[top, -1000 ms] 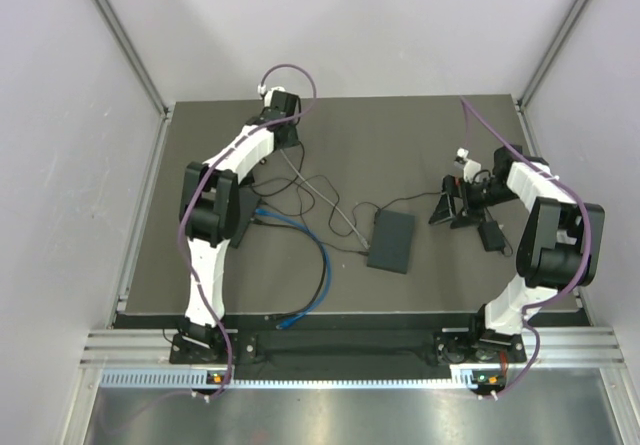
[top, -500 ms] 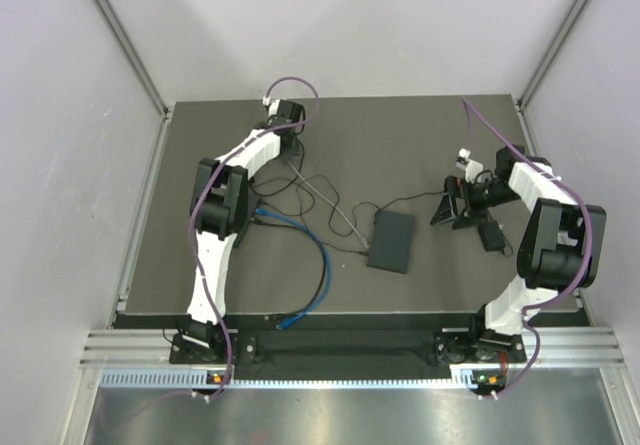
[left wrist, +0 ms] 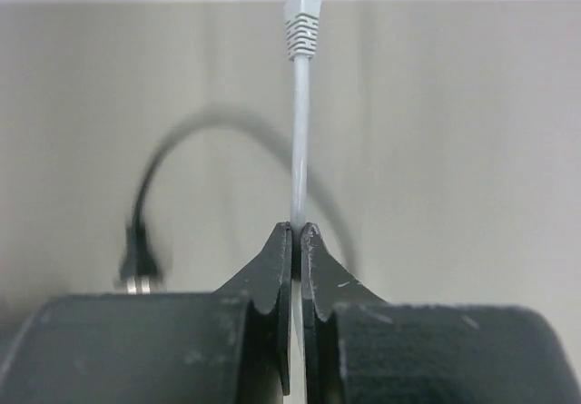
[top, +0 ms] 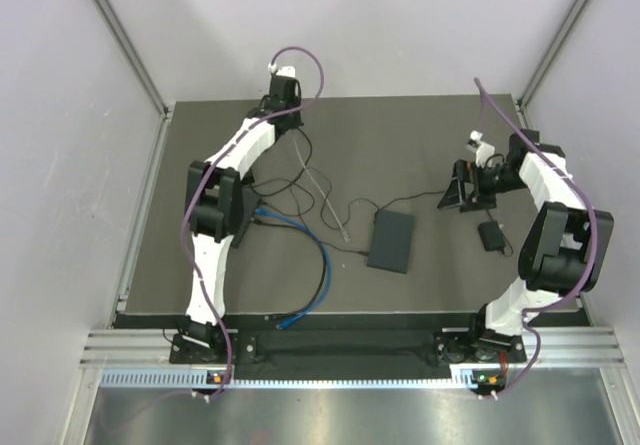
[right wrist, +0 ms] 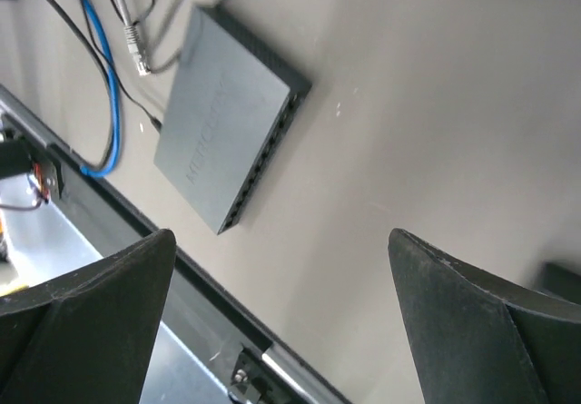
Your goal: Insert the plug into the switch port
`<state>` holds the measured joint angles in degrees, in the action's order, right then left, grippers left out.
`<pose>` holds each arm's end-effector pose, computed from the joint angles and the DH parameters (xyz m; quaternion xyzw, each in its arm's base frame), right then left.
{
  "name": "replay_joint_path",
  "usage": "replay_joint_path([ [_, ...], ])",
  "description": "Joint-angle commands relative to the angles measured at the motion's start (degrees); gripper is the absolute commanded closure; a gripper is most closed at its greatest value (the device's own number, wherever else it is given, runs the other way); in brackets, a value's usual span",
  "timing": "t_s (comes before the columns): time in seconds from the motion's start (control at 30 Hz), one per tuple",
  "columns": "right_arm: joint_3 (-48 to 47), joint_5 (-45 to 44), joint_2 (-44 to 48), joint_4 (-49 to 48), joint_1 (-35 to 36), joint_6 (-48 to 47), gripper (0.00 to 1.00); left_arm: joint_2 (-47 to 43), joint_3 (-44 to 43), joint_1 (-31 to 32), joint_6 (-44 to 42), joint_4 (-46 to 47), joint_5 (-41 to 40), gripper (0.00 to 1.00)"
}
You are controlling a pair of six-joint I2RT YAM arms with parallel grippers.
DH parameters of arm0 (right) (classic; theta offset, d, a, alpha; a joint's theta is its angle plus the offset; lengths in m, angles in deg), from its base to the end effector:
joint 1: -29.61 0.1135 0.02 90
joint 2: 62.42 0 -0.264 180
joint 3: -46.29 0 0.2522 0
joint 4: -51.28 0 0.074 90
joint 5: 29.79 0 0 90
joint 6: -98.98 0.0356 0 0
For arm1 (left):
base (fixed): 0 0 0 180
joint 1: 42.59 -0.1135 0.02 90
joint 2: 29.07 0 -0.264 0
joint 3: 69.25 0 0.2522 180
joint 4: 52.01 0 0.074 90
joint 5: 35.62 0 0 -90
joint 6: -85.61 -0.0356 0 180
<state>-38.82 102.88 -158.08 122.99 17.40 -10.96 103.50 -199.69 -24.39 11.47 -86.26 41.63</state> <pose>0.3056 -0.0414 0.2308 -0.0871 0.9256 0.3314 0.1609 0.5137 -0.1606 0.2341 -0.0320 0.8878 -0.0365 0.4576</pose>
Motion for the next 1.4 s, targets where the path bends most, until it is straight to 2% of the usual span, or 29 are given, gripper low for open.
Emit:
replay_joint_path([
  [0.0,-5.8,3.7,4.9,0.2,-2.4,-2.2,0.0,-14.0,4.5,-0.2,-9.5,19.8,10.0,1.0],
  [0.07,-7.5,4.8,6.3,0.3,-3.8,-3.0,0.0,-19.1,7.2,-0.1,-11.8,26.7,14.6,1.0],
  [0.1,-9.4,5.7,6.7,0.7,-4.2,-3.3,0.0,-20.5,8.5,-0.1,-12.9,31.0,19.3,1.0],
  [0.3,-18.1,10.4,10.3,0.8,-6.9,-5.7,0.0,-27.5,7.3,-0.1,-15.2,42.0,36.6,1.0],
  [0.37,-20.0,12.7,12.2,-1.6,-7.2,-4.9,0.0,-29.1,7.1,0.0,-12.4,47.6,42.4,1.0],
  [0.4,-20.4,15.5,13.5,-3.7,-7.2,-3.8,0.0,-29.6,7.0,-0.1,-8.1,49.1,44.4,1.0],
  [0.43,-20.1,16.8,16.0,-6.7,-7.3,0.1,0.0,-30.2,7.0,0.0,-5.6,50.8,47.5,1.0],
  [0.5,-16.2,20.5,19.6,-21.4,-7.3,7.1,0.0,-30.7,5.9,1.4,-0.4,50.1,50.6,1.0],
  [0.53,-14.0,21.0,23.6,-29.0,-7.2,19.2,0.0,-31.1,5.9,2.0,1.6,49.9,52.2,1.0],
  [0.57,-11.4,21.1,25.7,-48.6,-7.2,27.9,0.01,-32.1,6.3,3.2,4.0,50.3,52.2,1.0],
  [0.6,-6.2,21.4,27.3,-59.3,-7.2,35.9,0.03,-32.6,6.8,3.9,8.8,50.9,52.6,1.0],
  [0.63,-4.3,20.7,29.9,-69.1,-6.8,49.2,0.04,-33.1,7.5,4.6,10.8,51.8,52.9,1.0],
  [0.67,-3.2,18.7,30.5,-82.5,-6.3,53.7,0.05,-34.5,9.5,6.4,12.3,53.3,52.8,1.0],
  [0.7,-4.0,17.7,30.7,-85.5,-5.5,57.7,0.05,-35.4,10.8,7.5,14.6,54.0,52.4,1.0],
  [0.83,-11.3,12.4,28.8,-84.0,2.9,57.9,0.1,-39.1,17.4,13.4,18.2,56.6,51.2,1.0],
  [0.93,-12.8,7.6,28.7,-84.7,9.1,57.3,0.2,-39.9,21.1,17.8,20.8,57.5,49.7,1.0],
  [1.0,-12.1,4.7,28.9,-86.0,14.1,56.7,0.31,-39.8,22.5,20.3,21.1,57.5,48.7,1.0],
  [1.07,-11.2,2.4,29.4,-86.3,16.2,56.8,0.39,-39.8,23.3,22.2,20.4,57.1,46.9,1.0],
  [1.2,-8.6,0.9,30.3,-86.6,18.7,56.5,0.41,-39.1,23.8,23.3,18.5,55.8,43.9,1.0],
  [1.33,-7.3,0.0,30.1,-82.4,19.7,55.0,0.57,-38.9,24.4,23.7,16.4,54.6,40.5,1.0],
  [1.37,-7.1,0.0,29.8,-81.5,19.9,54.9,0.57,-38.8,24.5,23.7,16.0,54.7,40.4,1.0],
])
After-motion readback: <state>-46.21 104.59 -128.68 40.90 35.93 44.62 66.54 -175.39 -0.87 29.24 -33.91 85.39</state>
